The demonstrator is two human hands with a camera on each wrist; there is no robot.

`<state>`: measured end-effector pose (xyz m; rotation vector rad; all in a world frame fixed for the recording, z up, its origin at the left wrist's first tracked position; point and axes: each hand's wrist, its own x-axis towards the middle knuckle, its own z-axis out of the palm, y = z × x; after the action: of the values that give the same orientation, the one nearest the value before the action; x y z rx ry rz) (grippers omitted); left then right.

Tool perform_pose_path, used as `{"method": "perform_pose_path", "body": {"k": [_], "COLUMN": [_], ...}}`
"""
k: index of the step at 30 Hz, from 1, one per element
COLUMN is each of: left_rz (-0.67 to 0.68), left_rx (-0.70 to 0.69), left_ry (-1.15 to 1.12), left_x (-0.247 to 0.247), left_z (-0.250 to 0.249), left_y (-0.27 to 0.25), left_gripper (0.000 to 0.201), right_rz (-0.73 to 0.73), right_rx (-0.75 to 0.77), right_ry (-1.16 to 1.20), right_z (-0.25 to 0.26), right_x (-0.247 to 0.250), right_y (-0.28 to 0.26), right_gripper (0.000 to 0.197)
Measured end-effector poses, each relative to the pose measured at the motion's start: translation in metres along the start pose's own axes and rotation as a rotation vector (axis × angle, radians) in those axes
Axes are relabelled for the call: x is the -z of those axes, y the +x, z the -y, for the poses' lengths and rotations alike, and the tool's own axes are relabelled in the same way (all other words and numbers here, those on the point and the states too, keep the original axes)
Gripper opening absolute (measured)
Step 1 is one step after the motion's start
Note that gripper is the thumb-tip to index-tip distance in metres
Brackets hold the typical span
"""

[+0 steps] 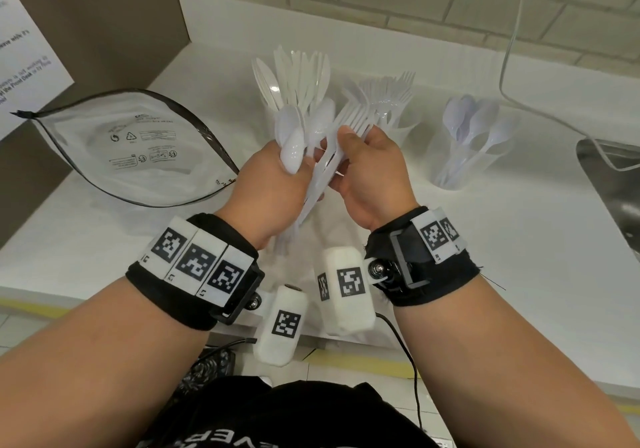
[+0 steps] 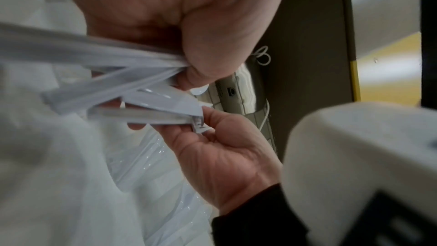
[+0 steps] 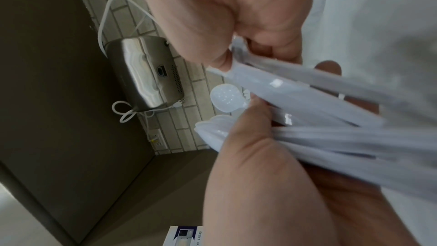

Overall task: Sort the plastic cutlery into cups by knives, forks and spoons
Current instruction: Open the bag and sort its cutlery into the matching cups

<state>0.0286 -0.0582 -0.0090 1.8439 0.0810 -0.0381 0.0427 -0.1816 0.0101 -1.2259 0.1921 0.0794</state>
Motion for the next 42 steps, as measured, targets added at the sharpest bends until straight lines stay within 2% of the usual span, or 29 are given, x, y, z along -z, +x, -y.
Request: {"method": "perform_pose_path", "body": {"k": [2, 4, 9, 11, 13, 15, 18, 21, 23, 25, 28, 30, 33, 36, 38, 42], "left_rz": [-0.065, -0.063, 0.031, 0.076, 0.181, 0.283, 0.272, 0.192, 0.209, 0.257, 0.362, 0.408, 0.497, 0.613, 0.642, 0.647], "left_rx": [-0.072, -0.075, 0.117, 0.171, 0.238, 0.288, 0.337, 0.343, 0.334, 0.33, 0.298, 0.303, 0.336, 0.357, 0.35, 0.347], "left_ry": [0.262, 0.264, -0.277, -0.429, -0.603, -0.735, -0.707, -0.607, -0.588, -0.598, -0.662, -0.741, -0.854, -0.925, -0.945, -0.954], "left_x": [0.0, 0.0, -0.002, 0.001, 0.005, 0.009, 0.007, 0.007, 0.008, 0.01, 0.01, 0.009, 0.011, 0.015, 0.016, 0.016], "left_z": [0.0, 0.001, 0.0, 0.0, -0.001, -0.003, -0.001, -0.002, -0.002, -0.001, -0.002, -0.002, -0.001, -0.001, -0.001, 0.001], "left_y": [0.0, 0.001, -0.002, -0.002, -0.001, -0.001, 0.0, 0.0, 0.0, -0.001, -0.003, -0.003, -0.002, -0.001, 0.0, 0.003], "left_gripper": [0.027, 0.023, 0.008, 0.011, 0.016, 0.017, 0.021, 0.028, 0.033, 0.037, 0.021, 0.025, 0.034, 0.037, 0.035, 0.033], "right_rz": [-0.025, -0.051, -0.156, -0.135, -0.098, -0.092, -0.081, -0.063, -0.084, -0.115, -0.136, -0.155, -0.196, -0.228, -0.262, -0.272], "right_rx": [-0.01, -0.012, 0.022, 0.0, -0.021, -0.024, -0.03, -0.021, 0.081, 0.283, 0.594, 0.669, 0.621, 0.445, 0.367, 0.434], "right_ry": [0.034, 0.066, 0.073, 0.054, 0.063, 0.043, -0.049, -0.101, -0.105, -0.076, -0.086, -0.091, -0.156, -0.154, -0.186, -0.393], "right_z": [0.001, 0.003, 0.01, 0.012, 0.013, 0.012, 0.005, 0.007, 0.023, 0.047, 0.077, 0.081, 0.068, 0.049, 0.042, 0.044], "right_x": [0.001, 0.003, 0.011, 0.014, 0.016, 0.018, 0.022, 0.026, 0.028, 0.031, 0.035, 0.037, 0.041, 0.048, 0.053, 0.055], "right_y": [0.0, 0.002, 0.006, 0.005, 0.005, 0.008, 0.015, 0.021, 0.029, 0.04, 0.058, 0.074, 0.097, 0.114, 0.123, 0.127], "right_gripper": [0.017, 0.02, 0.014, 0.009, 0.005, 0.011, 0.024, 0.017, 0.012, 0.009, 0.016, 0.02, 0.022, 0.02, 0.027, 0.033]}}
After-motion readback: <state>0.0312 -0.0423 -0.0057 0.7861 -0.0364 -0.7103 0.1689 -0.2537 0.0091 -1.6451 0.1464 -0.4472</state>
